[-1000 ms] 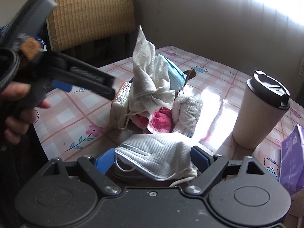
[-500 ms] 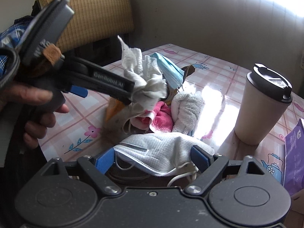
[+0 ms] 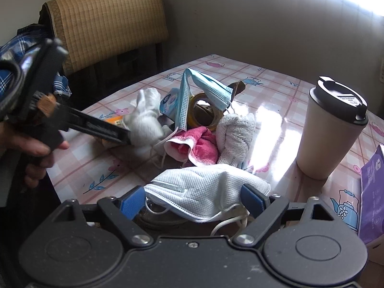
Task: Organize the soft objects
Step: 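Grasp the orange tissue pack from the pile with the left tool, then grasp the white face mask with the right tool while the left tool holds the tissue pack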
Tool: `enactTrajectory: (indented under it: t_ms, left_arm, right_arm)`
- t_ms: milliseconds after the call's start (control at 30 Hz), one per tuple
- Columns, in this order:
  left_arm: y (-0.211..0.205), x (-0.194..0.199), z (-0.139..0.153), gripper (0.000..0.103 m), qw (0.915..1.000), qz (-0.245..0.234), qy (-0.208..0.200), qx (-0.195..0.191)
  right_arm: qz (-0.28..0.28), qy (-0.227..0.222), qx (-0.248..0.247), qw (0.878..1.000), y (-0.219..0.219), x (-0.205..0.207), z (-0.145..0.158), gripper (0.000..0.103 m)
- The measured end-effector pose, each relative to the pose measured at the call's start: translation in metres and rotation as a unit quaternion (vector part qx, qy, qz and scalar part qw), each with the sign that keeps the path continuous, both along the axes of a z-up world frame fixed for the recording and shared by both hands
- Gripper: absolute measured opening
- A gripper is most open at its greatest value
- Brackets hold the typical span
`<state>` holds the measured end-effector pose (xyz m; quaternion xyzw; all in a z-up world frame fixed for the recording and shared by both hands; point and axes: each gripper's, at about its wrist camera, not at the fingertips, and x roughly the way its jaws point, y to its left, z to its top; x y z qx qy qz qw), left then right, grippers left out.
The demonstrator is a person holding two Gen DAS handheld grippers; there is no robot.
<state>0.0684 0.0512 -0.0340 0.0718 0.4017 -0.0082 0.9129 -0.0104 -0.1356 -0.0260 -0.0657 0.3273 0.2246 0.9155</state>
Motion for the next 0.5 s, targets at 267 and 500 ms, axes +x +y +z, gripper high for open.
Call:
enactTrajectory:
  t_ms: [267, 500]
  left_arm:
    - [0.005, -0.002, -0.001, 0.054, 0.9987, -0.040, -0.023, -0.020]
    - [0.021, -0.028, 0.008, 0.053, 0.9984, -0.002, -0.022, -0.052]
  right_arm:
    - [-0.013, 0.012, 0.011, 1.000, -0.007, -0.003, 0.002, 0.101]
    - [-0.013, -0.004, 0.003, 1.000, 0.006, 0.010, -0.007, 0.103]
